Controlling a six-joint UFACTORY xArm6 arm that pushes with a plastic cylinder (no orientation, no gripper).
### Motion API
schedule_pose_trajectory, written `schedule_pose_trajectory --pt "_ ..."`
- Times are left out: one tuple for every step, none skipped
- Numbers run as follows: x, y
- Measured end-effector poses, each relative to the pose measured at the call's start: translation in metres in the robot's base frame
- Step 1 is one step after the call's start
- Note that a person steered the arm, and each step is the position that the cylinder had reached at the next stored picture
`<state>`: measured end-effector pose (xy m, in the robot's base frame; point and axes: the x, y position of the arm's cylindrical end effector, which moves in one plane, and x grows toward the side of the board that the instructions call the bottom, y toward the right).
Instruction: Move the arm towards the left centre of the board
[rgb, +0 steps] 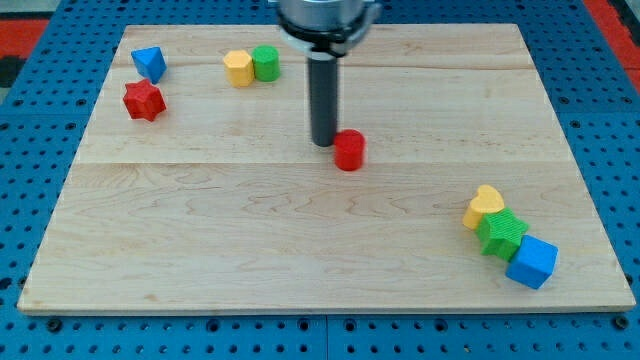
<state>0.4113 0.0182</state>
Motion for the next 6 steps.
schedule_pose_trajectory --pt "0.020 0.036" --pt "0.052 0.053" --pt "0.077 0.074" --pt "0.061 0.072" --pt "0.013 -0.001" --pt "0.012 -0.098"
